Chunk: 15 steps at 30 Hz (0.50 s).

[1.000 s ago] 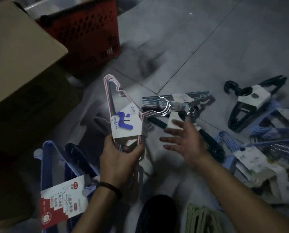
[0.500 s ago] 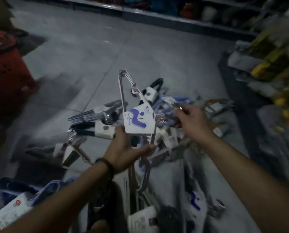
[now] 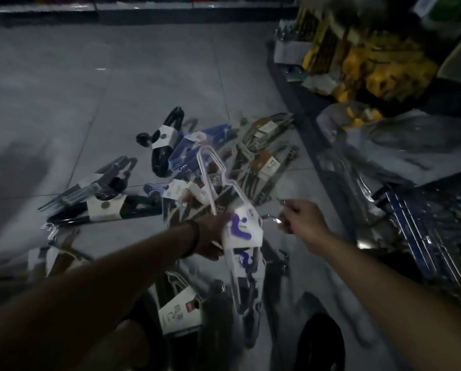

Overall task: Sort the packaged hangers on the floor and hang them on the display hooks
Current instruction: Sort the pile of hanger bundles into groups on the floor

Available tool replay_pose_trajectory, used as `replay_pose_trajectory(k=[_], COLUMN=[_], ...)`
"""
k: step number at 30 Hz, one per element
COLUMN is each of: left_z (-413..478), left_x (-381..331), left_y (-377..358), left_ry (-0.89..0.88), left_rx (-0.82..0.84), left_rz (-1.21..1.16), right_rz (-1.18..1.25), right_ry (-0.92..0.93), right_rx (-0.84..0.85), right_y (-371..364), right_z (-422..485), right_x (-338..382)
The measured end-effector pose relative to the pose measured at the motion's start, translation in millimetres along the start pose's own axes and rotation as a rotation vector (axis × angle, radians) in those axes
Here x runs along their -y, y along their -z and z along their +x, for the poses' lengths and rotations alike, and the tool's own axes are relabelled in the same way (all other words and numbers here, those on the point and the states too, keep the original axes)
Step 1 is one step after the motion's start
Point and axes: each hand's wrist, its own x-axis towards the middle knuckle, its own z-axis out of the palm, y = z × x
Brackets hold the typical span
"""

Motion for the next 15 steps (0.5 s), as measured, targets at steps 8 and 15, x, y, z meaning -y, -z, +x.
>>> replay_pose_trajectory(k=[8, 15], left_z=[78, 140], left_x=[52, 73], left_y=[-83, -95], left_ry=[0.052, 0.045], left_rx=[-0.149, -0.137], left_rz=[0.076, 0.439], right_rz=[-0.091, -0.312], right_ry=[-0.349, -0.419], right_rx=[-0.057, -0.029], right_y=[-6, -27], right_z=[30, 62], right_x=[-119, -157])
